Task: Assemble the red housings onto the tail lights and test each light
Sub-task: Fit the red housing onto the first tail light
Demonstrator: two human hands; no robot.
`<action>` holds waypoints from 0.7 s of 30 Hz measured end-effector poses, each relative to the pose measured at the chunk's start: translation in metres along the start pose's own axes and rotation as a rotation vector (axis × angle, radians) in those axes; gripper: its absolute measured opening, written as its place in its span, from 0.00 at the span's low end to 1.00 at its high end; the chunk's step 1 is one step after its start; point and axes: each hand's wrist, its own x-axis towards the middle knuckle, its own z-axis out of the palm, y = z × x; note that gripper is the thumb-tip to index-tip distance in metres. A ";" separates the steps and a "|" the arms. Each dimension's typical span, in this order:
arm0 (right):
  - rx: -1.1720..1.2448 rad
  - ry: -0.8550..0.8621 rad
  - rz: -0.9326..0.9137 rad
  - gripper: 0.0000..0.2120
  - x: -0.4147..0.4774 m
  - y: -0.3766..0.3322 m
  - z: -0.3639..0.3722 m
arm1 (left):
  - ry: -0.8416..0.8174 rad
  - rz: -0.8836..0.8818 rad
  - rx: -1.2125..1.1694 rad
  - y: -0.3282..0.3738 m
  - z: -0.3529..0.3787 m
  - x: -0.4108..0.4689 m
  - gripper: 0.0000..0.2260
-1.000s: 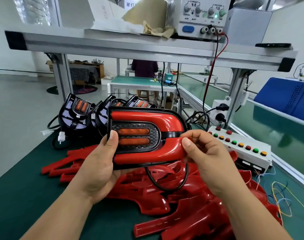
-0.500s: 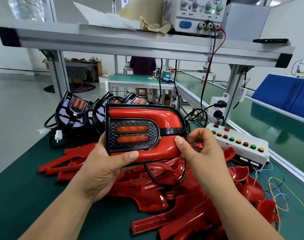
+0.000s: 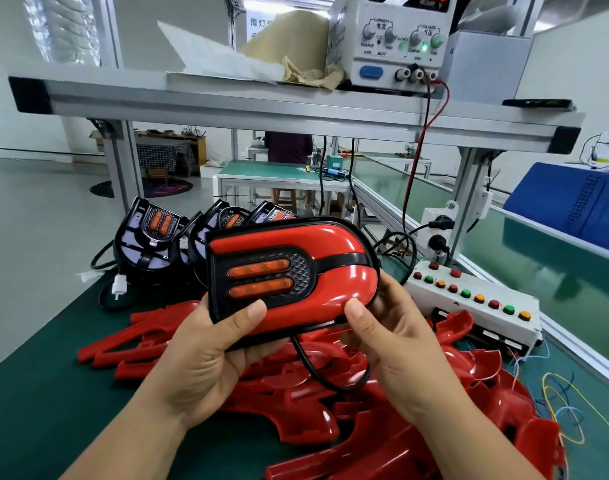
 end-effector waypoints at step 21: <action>0.085 -0.053 0.121 0.21 0.004 -0.001 -0.007 | -0.064 -0.024 0.184 0.005 -0.007 -0.002 0.30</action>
